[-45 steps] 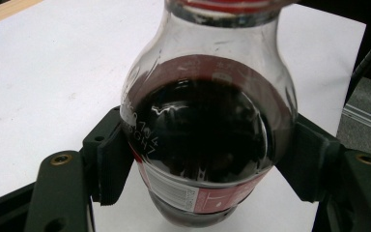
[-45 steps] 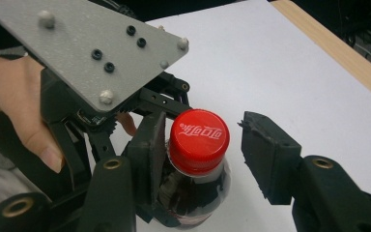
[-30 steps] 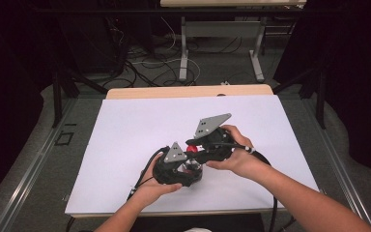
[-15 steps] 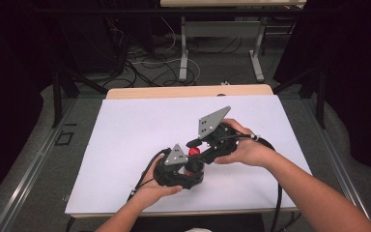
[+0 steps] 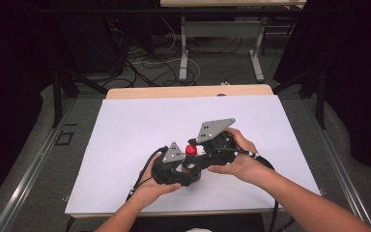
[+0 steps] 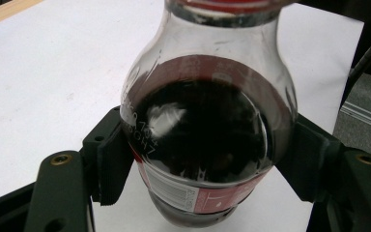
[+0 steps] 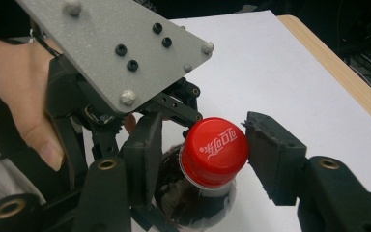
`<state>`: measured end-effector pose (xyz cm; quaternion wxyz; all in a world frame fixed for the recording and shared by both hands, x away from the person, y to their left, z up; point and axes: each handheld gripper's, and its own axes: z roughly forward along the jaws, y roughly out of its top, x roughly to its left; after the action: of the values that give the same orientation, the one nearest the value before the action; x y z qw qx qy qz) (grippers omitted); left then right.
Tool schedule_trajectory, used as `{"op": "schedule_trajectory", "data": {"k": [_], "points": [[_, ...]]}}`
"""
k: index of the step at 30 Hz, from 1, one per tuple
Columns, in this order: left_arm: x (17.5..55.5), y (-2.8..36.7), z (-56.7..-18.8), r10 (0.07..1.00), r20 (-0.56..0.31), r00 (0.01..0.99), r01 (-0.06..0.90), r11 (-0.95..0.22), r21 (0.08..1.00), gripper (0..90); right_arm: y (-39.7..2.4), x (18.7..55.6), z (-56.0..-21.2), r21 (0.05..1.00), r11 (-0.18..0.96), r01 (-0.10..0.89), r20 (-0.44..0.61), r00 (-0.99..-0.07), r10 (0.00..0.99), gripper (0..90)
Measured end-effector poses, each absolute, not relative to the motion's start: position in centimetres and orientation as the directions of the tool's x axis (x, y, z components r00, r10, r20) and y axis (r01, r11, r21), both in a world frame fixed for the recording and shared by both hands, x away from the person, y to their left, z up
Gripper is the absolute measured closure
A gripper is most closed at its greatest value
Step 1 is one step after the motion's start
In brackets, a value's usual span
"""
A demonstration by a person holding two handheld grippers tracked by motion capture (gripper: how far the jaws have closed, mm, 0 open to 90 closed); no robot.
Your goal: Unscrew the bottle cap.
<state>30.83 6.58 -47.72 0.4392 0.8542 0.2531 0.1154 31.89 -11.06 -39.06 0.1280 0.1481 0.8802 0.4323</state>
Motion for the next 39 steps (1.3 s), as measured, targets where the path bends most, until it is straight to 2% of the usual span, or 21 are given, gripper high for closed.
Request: {"op": "schedule_trajectory", "data": {"k": [4,6,9,11,12,15,18,22,23,25,26,28,32,39], "points": [[30.8,6.5,-47.8,0.531,-0.019,0.847,0.326,-0.491,0.808,30.1,-11.0,32.2,-39.1,0.800,0.575,0.169,-0.067,-0.928,0.366,53.6],[30.7,6.4,-47.8,0.525,-0.028,0.851,0.331,-0.493,0.805,30.1,-11.1,32.8,-39.0,0.792,0.593,0.144,-0.077,-0.940,0.331,60.7],[30.8,6.5,-47.7,0.525,-0.028,0.851,0.329,-0.490,0.807,30.1,-11.1,33.2,-38.9,0.786,0.602,0.139,-0.062,-0.952,0.301,61.0],[30.8,6.7,-47.6,0.512,-0.018,0.859,0.320,-0.510,0.799,30.1,-11.0,33.6,-38.7,0.774,0.630,0.063,-0.094,-0.972,0.213,61.2],[30.7,6.6,-47.7,0.510,-0.028,0.860,0.323,-0.501,0.803,30.1,-11.0,33.6,-38.7,0.774,0.630,0.063,-0.094,-0.972,0.213,61.2],[30.6,6.3,-47.8,0.508,-0.027,0.861,0.318,-0.495,0.809,30.1,-11.3,34.7,-38.3,0.751,0.660,-0.034,-0.092,-0.994,0.052,61.2],[30.6,6.4,-47.7,0.505,-0.041,0.862,0.332,-0.503,0.798,30.1,-11.4,35.1,-38.4,0.757,0.652,-0.041,-0.083,-0.996,0.034,60.8],[30.8,6.7,-47.6,0.511,-0.033,0.859,0.330,-0.502,0.799,30.0,-11.2,34.3,-38.2,0.765,0.643,0.017,-0.094,-0.986,0.138,46.9],[30.9,6.7,-47.6,0.512,-0.031,0.858,0.328,-0.502,0.800,30.0,-11.2,34.3,-38.2,0.765,0.643,0.017,-0.094,-0.986,0.138,46.9],[30.9,6.8,-47.6,0.517,-0.028,0.855,0.326,-0.496,0.805,30.0,-11.1,33.3,-38.0,0.782,0.620,0.064,-0.099,-0.970,0.224,45.0],[30.8,6.7,-47.6,0.526,-0.032,0.850,0.329,-0.483,0.812,30.0,-11.1,33.3,-38.0,0.782,0.620,0.064,-0.099,-0.970,0.224,45.0],[30.8,6.7,-47.5,0.530,-0.035,0.847,0.332,-0.477,0.813,30.0,-11.0,32.4,-38.0,0.796,0.594,0.118,-0.098,-0.943,0.318,45.1],[30.9,6.8,-47.5,0.526,-0.025,0.850,0.328,-0.492,0.806,30.0,-10.9,31.7,-38.4,0.785,0.598,0.162,-0.095,-0.923,0.374,48.0],[30.7,6.6,-47.6,0.524,-0.036,0.851,0.334,-0.486,0.807,30.1,-10.6,31.9,-38.9,0.781,0.611,0.131,-0.124,-0.926,0.357,53.4]]}}
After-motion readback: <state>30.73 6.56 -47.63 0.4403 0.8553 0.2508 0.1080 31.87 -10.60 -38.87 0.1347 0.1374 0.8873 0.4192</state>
